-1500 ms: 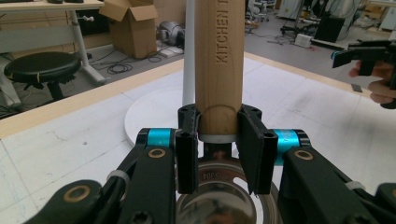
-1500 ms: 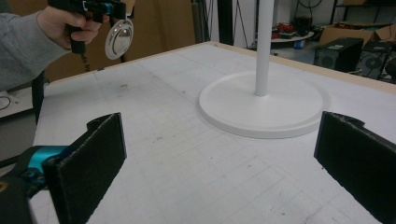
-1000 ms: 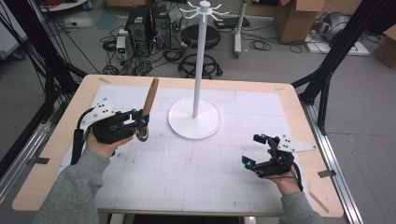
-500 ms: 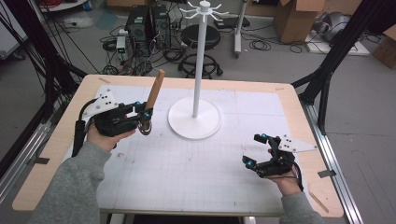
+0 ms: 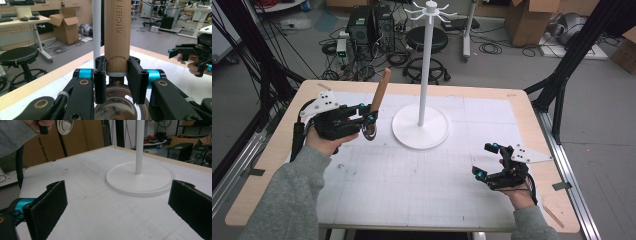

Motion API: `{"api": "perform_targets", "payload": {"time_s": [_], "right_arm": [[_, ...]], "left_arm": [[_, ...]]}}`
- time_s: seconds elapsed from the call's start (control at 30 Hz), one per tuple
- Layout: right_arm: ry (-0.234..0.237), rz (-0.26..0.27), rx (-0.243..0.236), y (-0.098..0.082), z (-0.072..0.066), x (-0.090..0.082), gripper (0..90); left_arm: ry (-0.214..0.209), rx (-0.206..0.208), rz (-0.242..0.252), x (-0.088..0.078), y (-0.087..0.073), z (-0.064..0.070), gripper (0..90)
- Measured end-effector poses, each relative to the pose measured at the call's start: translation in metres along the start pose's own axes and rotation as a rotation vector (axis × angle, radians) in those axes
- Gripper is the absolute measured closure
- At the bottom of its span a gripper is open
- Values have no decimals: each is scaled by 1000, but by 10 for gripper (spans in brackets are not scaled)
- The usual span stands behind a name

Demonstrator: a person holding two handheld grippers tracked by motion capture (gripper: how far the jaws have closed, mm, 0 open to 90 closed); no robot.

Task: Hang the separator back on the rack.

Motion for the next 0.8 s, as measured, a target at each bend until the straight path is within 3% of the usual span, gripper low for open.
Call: {"api": "perform_targets", "payload": {"time_s": [0.27, 0.5, 0.8], "right_arm": [[2, 9, 5, 2, 0, 0, 13], [4, 14, 10, 2, 0, -2, 13], [5, 23, 5, 4, -1, -3, 13]], "left_arm": [[12, 1, 1, 3, 12, -5, 694], [36, 26, -15, 10, 21, -10, 695], [38, 2, -4, 13, 29, -13, 694]]}}
Point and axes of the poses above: each handheld gripper's, and its own axes: x roughly forward along the jaws, y roughly out of its top, z roughly to its right, the point moved 7 cm from there along x, roughly forward along the jaws, and after that the axes turned 8 degrees about x, right-handed, at the moved point
